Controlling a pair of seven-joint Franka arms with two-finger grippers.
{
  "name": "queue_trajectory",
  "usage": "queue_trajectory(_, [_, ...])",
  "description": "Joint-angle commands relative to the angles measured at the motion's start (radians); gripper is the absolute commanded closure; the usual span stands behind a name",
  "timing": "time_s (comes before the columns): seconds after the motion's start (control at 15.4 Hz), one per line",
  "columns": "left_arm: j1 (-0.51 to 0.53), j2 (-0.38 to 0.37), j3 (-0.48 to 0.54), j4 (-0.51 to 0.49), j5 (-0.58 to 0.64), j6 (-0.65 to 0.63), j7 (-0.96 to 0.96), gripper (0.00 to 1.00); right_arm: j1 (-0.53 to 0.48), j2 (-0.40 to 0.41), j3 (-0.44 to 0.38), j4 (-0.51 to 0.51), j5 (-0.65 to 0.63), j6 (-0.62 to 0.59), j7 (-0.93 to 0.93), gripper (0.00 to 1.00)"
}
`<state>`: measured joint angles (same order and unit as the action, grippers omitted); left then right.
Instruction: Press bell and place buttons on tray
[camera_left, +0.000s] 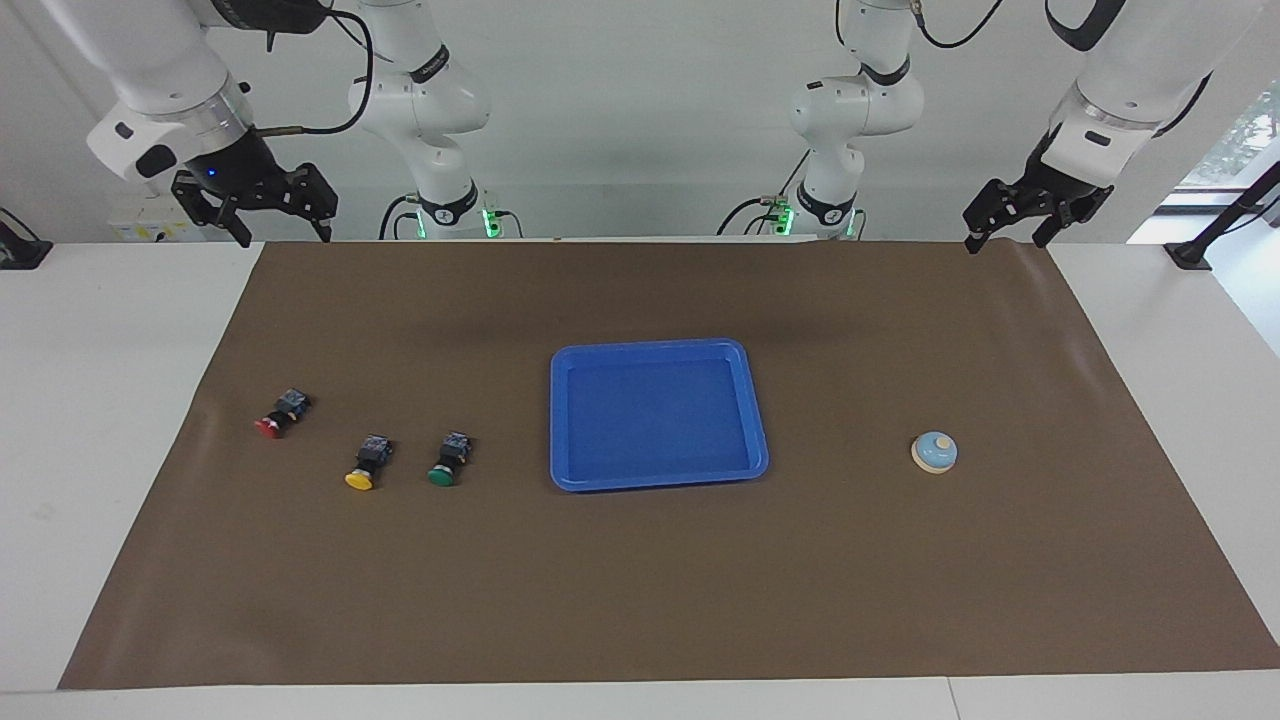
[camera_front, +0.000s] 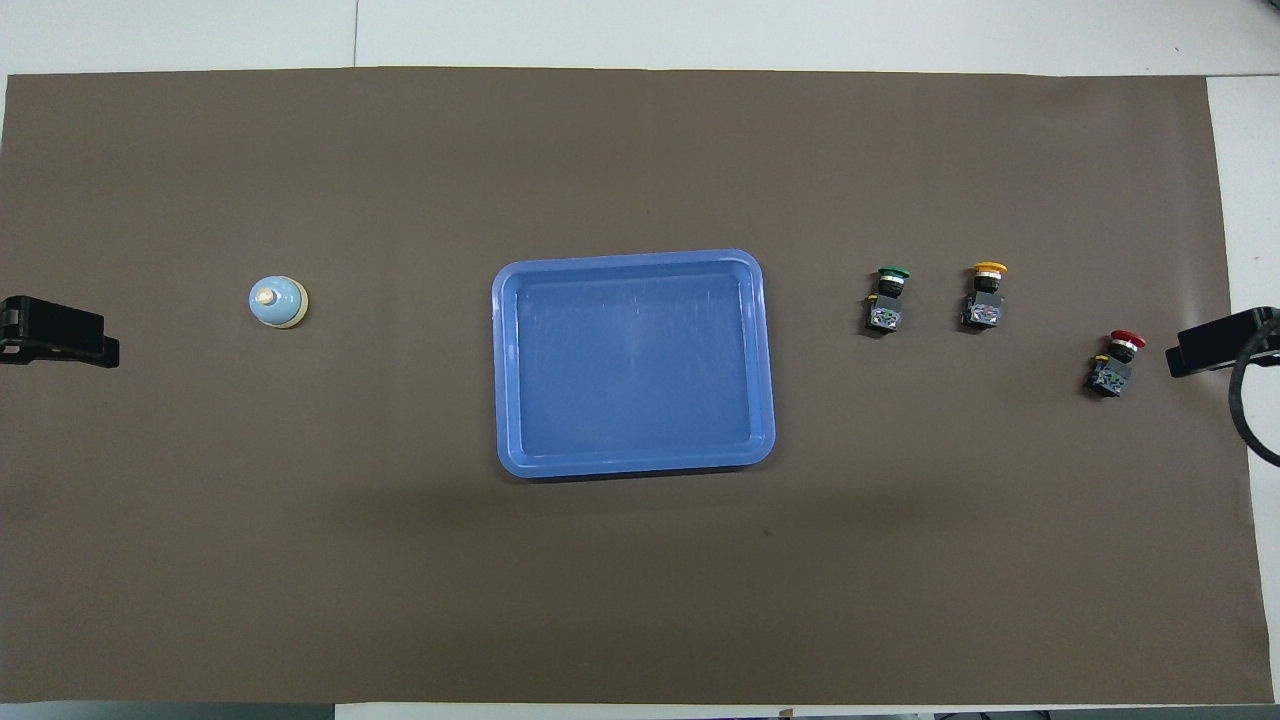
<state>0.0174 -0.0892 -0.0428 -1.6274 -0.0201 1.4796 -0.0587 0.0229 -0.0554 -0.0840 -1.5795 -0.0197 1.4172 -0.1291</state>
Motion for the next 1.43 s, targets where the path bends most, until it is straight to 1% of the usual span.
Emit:
queue_trajectory(0.0, [-0.013,0.04,0.004,0.035,-0.004,-0.027,0.003,0.0,0.008,-0.023,0.012,-0.025,0.001,0.009,0.029,0.0])
queue_trajectory(0.13, [-0.011,0.032,0.006,0.021,-0.004,-0.024,-0.004,0.0,0.06,-0.026,0.012,-0.03,0.001,0.012,0.139,0.0])
queue_trajectory(0.26, [-0.011,0.032,0.008,0.021,-0.003,-0.025,-0.009,0.0,0.101,-0.038,0.012,-0.063,0.001,0.025,0.225,0.0])
queue_trajectory(0.52, [-0.002,0.032,0.008,0.021,-0.003,-0.028,-0.009,0.0,0.137,-0.043,0.013,-0.154,0.003,0.141,0.301,0.0])
queue_trajectory(0.65, [-0.001,0.032,0.008,0.021,-0.003,-0.028,-0.009,0.0,0.144,-0.038,0.026,-0.209,0.004,0.222,0.376,0.0])
queue_trajectory(0.78, [-0.001,0.032,0.008,0.021,-0.003,-0.028,-0.009,0.0,0.179,-0.026,0.03,-0.258,0.004,0.294,0.46,0.0])
queue_trajectory(0.91, [-0.001,0.032,0.008,0.021,-0.003,-0.028,-0.01,0.0,0.193,0.034,0.03,-0.267,0.004,0.366,0.509,0.0])
queue_trajectory(1.04, [-0.001,0.032,0.008,0.021,-0.003,-0.028,-0.01,0.0,0.192,0.1,0.03,-0.267,0.003,0.454,0.51,0.0])
queue_trajectory(1.24, [-0.001,0.032,0.008,0.021,-0.003,-0.028,-0.009,0.0,0.193,0.181,0.032,-0.269,0.003,0.558,0.513,0.0])
queue_trajectory(1.37, [-0.001,0.032,0.008,0.021,-0.003,-0.028,-0.009,0.0,0.195,0.219,0.032,-0.272,0.003,0.63,0.513,0.0])
